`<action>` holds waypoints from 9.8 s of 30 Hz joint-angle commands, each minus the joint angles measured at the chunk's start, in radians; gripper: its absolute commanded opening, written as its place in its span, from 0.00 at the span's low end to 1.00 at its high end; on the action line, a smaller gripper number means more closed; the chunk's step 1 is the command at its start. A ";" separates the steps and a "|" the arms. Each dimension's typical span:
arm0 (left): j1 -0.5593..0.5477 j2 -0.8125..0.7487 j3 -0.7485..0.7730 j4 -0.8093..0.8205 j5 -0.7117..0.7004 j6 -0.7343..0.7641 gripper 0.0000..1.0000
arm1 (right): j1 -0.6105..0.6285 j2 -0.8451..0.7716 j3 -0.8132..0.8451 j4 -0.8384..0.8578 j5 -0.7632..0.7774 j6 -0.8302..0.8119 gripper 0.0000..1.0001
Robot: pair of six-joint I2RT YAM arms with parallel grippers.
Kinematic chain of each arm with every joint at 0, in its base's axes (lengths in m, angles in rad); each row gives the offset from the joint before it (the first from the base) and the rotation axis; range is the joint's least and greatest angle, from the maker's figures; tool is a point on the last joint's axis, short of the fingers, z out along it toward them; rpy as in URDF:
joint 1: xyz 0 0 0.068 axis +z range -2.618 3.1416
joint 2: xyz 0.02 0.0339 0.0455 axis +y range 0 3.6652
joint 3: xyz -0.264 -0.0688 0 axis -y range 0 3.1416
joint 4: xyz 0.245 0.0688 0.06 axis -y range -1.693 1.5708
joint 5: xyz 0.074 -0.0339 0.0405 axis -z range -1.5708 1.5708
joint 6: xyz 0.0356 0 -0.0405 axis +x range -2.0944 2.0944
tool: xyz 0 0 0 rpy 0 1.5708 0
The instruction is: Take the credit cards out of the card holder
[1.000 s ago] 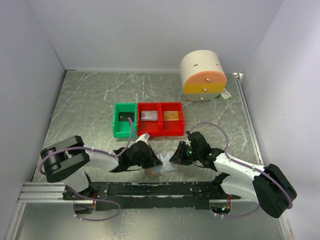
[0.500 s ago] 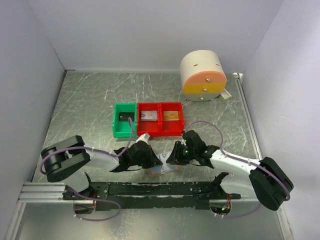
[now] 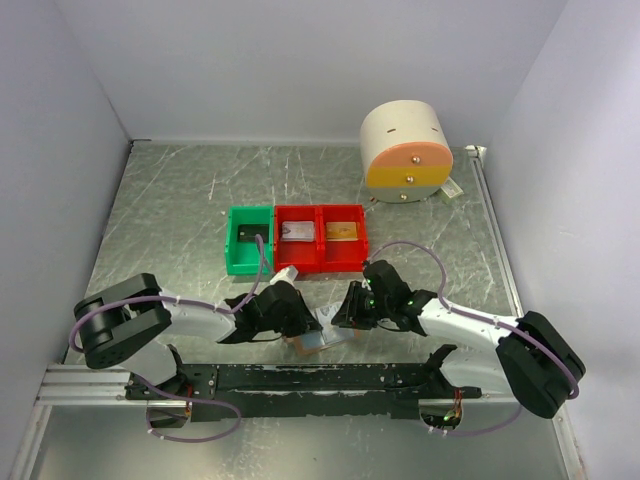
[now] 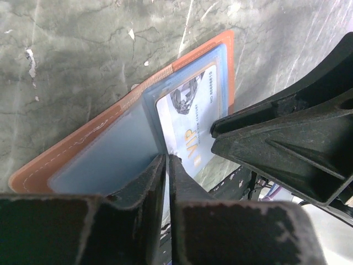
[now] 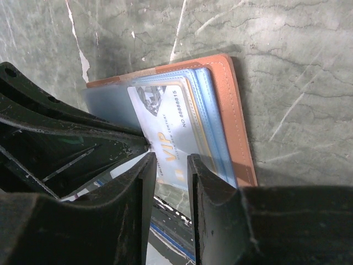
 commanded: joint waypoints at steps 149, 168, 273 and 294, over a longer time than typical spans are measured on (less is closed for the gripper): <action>-0.001 -0.072 -0.185 0.175 -0.030 -0.115 0.33 | 0.065 0.166 0.048 0.021 -0.008 -0.046 0.33; -0.002 0.029 -0.258 0.401 -0.031 -0.194 0.15 | 0.065 0.187 0.035 0.032 -0.019 -0.046 0.33; 0.358 -0.949 -0.308 0.146 0.448 0.126 0.07 | 0.012 0.032 0.096 0.844 -0.571 0.141 0.15; 0.358 -1.003 -0.149 -0.398 0.258 0.261 0.99 | 0.026 -0.108 0.269 0.246 -0.304 -0.214 0.00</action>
